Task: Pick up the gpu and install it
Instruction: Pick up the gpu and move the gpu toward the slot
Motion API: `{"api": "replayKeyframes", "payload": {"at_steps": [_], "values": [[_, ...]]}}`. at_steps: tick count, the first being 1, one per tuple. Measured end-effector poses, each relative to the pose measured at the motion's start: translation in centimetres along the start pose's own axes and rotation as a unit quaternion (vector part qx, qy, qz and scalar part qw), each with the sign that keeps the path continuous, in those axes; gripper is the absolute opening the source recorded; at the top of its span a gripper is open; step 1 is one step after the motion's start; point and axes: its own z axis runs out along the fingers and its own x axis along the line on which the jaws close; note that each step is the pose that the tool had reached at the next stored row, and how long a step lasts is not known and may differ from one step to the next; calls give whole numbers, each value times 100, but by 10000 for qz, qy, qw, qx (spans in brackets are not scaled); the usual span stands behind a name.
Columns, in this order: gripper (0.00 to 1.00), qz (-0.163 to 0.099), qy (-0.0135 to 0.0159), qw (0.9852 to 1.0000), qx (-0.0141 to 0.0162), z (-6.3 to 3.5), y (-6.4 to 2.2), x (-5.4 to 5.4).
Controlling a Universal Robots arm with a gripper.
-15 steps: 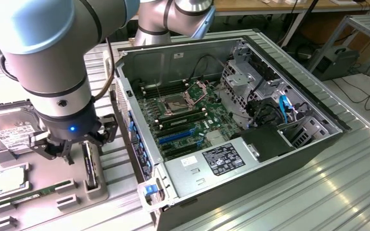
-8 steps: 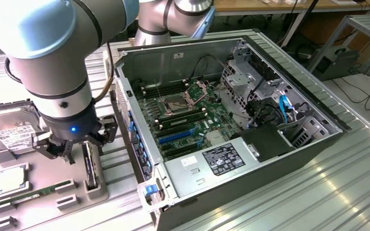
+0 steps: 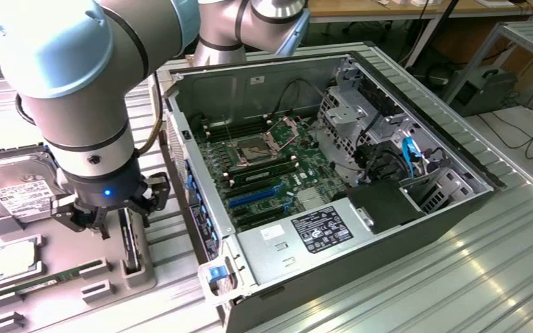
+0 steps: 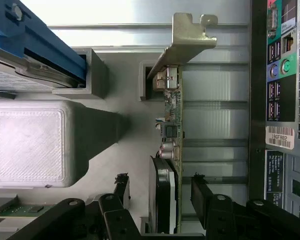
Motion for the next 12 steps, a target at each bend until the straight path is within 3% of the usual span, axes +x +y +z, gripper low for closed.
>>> {"api": "replayKeyframes", "payload": {"at_steps": [4, 12], "values": [[62, 60, 5, 10000, -1, 50, -1, 0], [60, 61, 6, 10000, -1, 51, -1, 0]]}}
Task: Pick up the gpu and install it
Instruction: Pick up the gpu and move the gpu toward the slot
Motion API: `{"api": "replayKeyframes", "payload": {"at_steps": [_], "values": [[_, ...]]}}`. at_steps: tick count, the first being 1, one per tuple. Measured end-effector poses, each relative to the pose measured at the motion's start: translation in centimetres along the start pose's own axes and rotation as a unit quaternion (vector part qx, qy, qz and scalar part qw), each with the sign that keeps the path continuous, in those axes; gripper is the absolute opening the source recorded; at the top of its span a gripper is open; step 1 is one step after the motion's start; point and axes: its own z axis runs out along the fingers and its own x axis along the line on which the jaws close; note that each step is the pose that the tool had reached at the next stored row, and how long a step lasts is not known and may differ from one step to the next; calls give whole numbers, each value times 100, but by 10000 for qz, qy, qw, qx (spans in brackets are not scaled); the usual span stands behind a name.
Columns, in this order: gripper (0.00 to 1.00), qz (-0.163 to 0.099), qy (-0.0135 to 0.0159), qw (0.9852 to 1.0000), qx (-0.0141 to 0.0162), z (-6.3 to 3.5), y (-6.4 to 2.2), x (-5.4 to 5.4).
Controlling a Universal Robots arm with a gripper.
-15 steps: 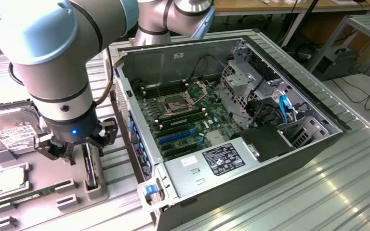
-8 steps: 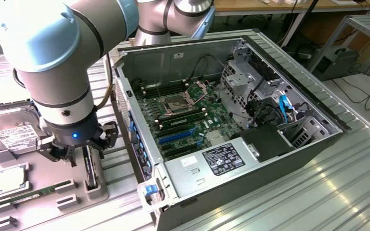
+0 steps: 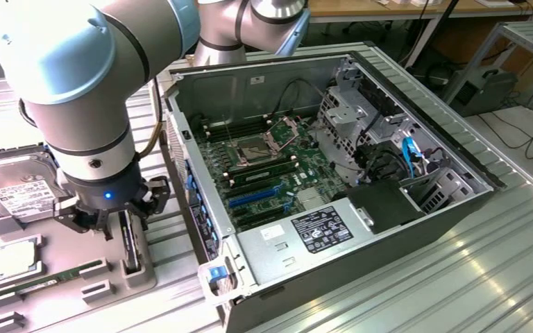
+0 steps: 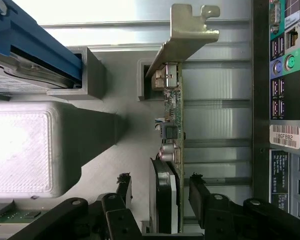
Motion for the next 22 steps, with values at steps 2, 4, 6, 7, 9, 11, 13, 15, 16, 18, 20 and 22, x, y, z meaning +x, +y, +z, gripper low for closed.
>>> {"api": "replayKeyframes", "payload": {"at_steps": [2, 4, 6, 7, 9, 11, 13, 15, 16, 18, 20, 22], "values": [[54, 0, 0, 10000, 0, 0, 0, 0], [40, 0, 0, 10000, 0, 0, 0, 0], [40, -3, -1, 10000, -1, 1, -1, 0], [40, -24, 0, 10000, 0, 1, -1, 0], [40, -107, 4, 9999, 1, 0, -3, 0], [40, -115, 5, 9999, 1, 0, -3, 0], [40, -115, 5, 9999, 1, 0, -3, 0], [40, -115, 5, 9999, 1, 0, -3, 0], [40, -115, 5, 9999, 1, 0, -3, 1], [40, -109, 4, 9999, 1, 2, -4, 3], [40, -72, 3, 10000, 1, 5, -4, 5], [40, -38, 2, 10000, 2, 6, -4, 5]]}}
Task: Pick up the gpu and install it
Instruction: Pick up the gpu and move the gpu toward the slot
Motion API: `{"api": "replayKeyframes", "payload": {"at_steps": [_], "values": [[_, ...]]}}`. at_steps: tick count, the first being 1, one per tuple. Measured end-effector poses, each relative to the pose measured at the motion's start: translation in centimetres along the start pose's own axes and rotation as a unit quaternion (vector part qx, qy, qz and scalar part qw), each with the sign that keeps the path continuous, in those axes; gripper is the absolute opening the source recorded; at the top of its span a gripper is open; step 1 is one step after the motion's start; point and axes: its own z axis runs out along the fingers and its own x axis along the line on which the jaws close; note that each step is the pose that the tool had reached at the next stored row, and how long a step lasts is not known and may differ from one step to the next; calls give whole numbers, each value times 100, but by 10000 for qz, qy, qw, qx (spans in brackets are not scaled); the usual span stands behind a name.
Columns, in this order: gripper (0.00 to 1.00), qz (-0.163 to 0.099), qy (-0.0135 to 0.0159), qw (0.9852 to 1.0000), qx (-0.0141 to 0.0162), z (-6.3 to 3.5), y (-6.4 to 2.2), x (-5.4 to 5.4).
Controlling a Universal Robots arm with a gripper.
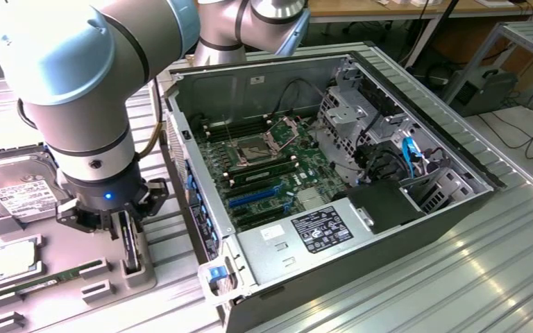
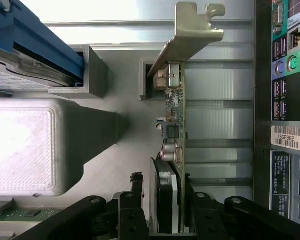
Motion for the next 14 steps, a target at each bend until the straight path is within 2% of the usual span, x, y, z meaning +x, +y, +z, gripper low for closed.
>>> {"api": "replayKeyframes", "payload": {"at_steps": [5, 6, 7, 8, 14], "values": [[39, 1, -1, 10000, -1, 1, 0, 0], [33, 1, -1, 10000, 0, 0, 0, 0], [33, 1, -1, 10000, 0, 1, 0, 0], [28, 1, -1, 10000, 0, 0, 0, 0], [28, 1, -1, 10000, -1, 1, 0, 0]]}}
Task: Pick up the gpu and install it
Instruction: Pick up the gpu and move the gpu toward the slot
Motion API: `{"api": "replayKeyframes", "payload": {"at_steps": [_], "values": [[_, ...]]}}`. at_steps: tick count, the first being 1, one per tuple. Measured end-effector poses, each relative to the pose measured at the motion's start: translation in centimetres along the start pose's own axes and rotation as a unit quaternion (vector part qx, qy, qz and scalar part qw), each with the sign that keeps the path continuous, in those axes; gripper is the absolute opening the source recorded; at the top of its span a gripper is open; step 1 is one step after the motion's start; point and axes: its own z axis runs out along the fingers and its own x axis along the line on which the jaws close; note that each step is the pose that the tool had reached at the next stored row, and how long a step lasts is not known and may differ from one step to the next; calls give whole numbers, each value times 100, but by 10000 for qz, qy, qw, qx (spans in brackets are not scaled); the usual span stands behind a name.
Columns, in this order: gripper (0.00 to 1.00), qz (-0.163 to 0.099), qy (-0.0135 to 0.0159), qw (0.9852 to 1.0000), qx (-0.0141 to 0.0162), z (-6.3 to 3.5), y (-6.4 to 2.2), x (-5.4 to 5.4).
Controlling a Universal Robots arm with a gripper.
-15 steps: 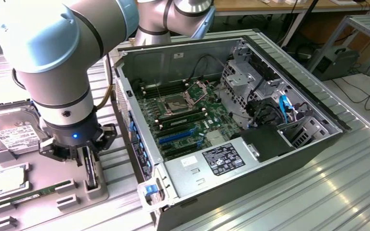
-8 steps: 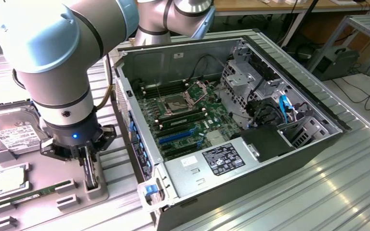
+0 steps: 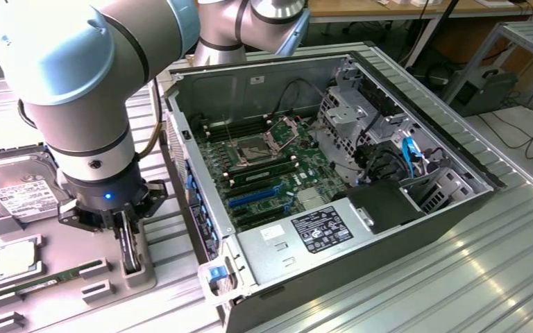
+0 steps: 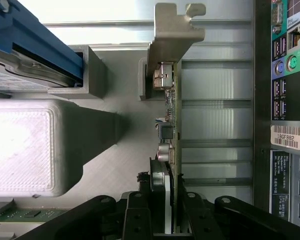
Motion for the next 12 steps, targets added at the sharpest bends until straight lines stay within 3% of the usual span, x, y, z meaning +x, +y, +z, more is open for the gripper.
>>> {"api": "replayKeyframes", "payload": {"at_steps": [12], "values": [[28, 0, 0, 10000, 0, 0, 0, 0]]}}
